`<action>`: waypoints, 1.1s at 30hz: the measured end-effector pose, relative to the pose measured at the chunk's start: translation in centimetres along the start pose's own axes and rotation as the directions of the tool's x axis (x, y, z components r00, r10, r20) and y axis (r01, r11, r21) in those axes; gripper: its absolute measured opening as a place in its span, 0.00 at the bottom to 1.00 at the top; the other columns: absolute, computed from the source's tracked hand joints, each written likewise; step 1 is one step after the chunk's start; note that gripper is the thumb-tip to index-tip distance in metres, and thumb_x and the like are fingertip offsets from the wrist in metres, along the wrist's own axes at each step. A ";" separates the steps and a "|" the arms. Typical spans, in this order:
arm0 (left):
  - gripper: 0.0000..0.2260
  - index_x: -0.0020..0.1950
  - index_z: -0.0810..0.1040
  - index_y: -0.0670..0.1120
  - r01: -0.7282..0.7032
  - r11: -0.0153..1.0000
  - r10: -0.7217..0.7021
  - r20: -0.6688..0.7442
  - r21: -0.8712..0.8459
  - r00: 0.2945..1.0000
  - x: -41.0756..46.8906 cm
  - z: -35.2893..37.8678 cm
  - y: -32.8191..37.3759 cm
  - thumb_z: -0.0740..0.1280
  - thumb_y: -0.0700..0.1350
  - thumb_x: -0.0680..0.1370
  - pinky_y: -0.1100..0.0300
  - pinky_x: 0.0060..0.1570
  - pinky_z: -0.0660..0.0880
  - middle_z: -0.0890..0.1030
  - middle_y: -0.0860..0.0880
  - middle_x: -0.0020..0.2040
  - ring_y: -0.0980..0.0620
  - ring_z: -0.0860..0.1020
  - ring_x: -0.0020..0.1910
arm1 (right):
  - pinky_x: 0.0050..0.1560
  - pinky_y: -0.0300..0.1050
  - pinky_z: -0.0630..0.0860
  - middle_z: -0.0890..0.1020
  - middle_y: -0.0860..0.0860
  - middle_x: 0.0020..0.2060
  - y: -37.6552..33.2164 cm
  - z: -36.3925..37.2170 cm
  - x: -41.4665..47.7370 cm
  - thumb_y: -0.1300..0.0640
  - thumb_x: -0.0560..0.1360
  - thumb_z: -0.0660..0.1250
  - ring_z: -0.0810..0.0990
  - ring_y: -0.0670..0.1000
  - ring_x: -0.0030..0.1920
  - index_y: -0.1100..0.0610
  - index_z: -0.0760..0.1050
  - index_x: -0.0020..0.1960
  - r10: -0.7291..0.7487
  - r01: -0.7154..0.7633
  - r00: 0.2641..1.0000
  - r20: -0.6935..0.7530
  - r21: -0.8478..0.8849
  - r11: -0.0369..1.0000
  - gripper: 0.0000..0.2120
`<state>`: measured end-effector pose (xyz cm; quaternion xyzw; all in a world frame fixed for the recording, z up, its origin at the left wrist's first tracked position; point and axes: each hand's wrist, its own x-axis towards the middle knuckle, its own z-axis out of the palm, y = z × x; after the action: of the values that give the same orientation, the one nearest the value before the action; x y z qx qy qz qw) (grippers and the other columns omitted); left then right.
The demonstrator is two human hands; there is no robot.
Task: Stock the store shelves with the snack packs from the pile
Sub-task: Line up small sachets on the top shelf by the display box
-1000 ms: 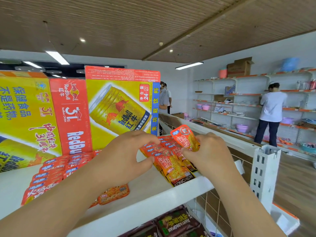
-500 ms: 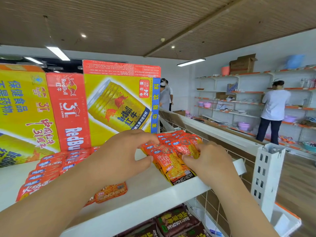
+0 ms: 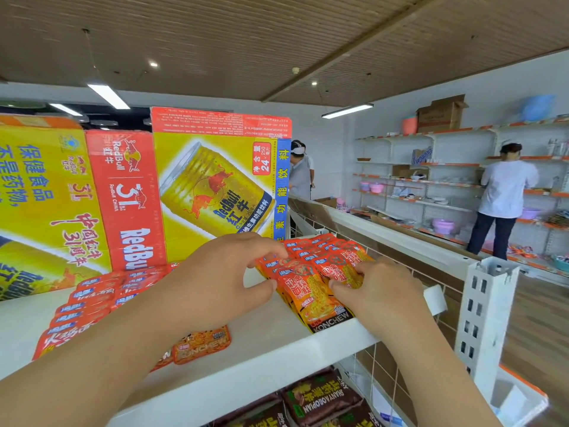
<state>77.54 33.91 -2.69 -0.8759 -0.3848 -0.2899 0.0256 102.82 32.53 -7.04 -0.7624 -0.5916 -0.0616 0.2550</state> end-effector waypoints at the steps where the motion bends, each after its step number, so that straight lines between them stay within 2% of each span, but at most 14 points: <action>1: 0.17 0.63 0.75 0.65 0.003 1.000 -0.003 0.000 0.000 1.000 0.0 0.0 0.0 0.72 0.53 0.76 0.73 0.51 0.68 0.76 0.66 0.56 0.65 0.73 0.54 | 0.59 0.52 0.71 0.77 0.51 0.60 0.0 0.0 0.0 0.28 0.71 0.61 0.75 0.56 0.61 0.49 0.80 0.62 -0.002 0.002 1.000 0.001 0.000 1.000 0.31; 12: 0.17 0.64 0.74 0.65 0.022 1.000 -0.022 0.017 0.011 1.000 0.0 -0.1 -0.2 0.71 0.54 0.76 0.64 0.53 0.72 0.77 0.64 0.57 0.63 0.74 0.54 | 0.63 0.54 0.71 0.77 0.50 0.61 0.0 0.0 -0.3 0.28 0.72 0.60 0.74 0.55 0.63 0.47 0.78 0.65 -0.013 0.014 1.000 -0.013 0.013 1.000 0.31; 18: 0.18 0.64 0.74 0.65 0.018 1.000 -0.019 0.024 0.021 1.000 0.0 0.1 -0.3 0.69 0.56 0.75 0.64 0.53 0.72 0.77 0.63 0.56 0.63 0.73 0.53 | 0.59 0.55 0.74 0.79 0.50 0.56 0.2 0.5 -0.3 0.29 0.72 0.60 0.76 0.56 0.59 0.48 0.79 0.64 -0.031 0.036 0.995 -0.092 0.057 0.998 0.31; 20: 0.18 0.63 0.74 0.65 0.012 1.000 -0.013 0.025 0.029 1.000 0.1 0.2 -0.4 0.68 0.58 0.74 0.65 0.53 0.71 0.77 0.63 0.55 0.62 0.73 0.54 | 0.59 0.57 0.74 0.79 0.51 0.55 0.2 0.5 -0.3 0.33 0.73 0.64 0.76 0.57 0.58 0.50 0.79 0.64 -0.057 0.072 0.989 -0.134 0.106 0.992 0.28; 23: 0.17 0.63 0.74 0.65 0.017 0.999 -0.019 0.053 0.036 0.998 0.1 0.4 -0.4 0.71 0.54 0.76 0.69 0.53 0.69 0.76 0.65 0.56 0.62 0.73 0.55 | 0.58 0.57 0.75 0.79 0.51 0.54 -0.3 0.1 0.0 0.36 0.73 0.66 0.76 0.57 0.57 0.50 0.79 0.63 -0.118 0.146 0.976 -0.182 0.146 0.979 0.25; 26: 0.17 0.63 0.75 0.65 0.010 0.999 -0.012 0.068 0.038 0.998 0.0 0.3 -0.6 0.72 0.53 0.76 0.73 0.53 0.66 0.76 0.66 0.56 0.63 0.72 0.56 | 0.58 0.56 0.75 0.79 0.50 0.52 -2.0 -0.3 0.3 0.36 0.71 0.62 0.76 0.56 0.56 0.48 0.80 0.62 -0.176 0.219 0.962 -0.208 0.206 0.954 0.26; 30: 0.16 0.62 0.76 0.65 -0.009 0.999 0.007 0.052 0.040 0.999 -0.1 0.1 -0.7 0.72 0.54 0.76 0.76 0.51 0.64 0.77 0.65 0.55 0.71 0.70 0.54 | 0.60 0.55 0.74 0.79 0.49 0.55 -4.7 0.1 -0.4 0.37 0.70 0.59 0.76 0.54 0.58 0.47 0.79 0.63 -0.278 0.322 0.941 -0.193 0.260 0.911 0.27; 32: 0.16 0.63 0.76 0.64 -0.001 0.998 -0.003 0.053 0.067 0.999 -0.2 -0.2 -0.9 0.71 0.55 0.76 0.73 0.51 0.66 0.77 0.62 0.55 0.68 0.71 0.52 | 0.60 0.54 0.75 0.80 0.50 0.57 -5.0 0.5 -0.8 0.38 0.71 0.59 0.77 0.54 0.59 0.47 0.79 0.64 -0.324 0.370 0.923 -0.207 0.249 0.895 0.26; 33: 0.16 0.63 0.76 0.63 -0.007 0.993 0.000 0.060 0.114 0.998 -0.3 -0.3 -0.9 0.70 0.56 0.76 0.67 0.52 0.69 0.77 0.61 0.54 0.65 0.72 0.52 | 0.60 0.52 0.75 0.81 0.50 0.57 -4.9 0.6 -0.9 0.40 0.73 0.62 0.77 0.54 0.58 0.48 0.79 0.64 -0.319 0.369 0.922 -0.218 0.255 0.894 0.24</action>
<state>76.61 34.26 -2.72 -0.8821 -0.3997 -0.2410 0.0646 97.83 32.89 -6.32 -0.5912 -0.6959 -0.0832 0.3990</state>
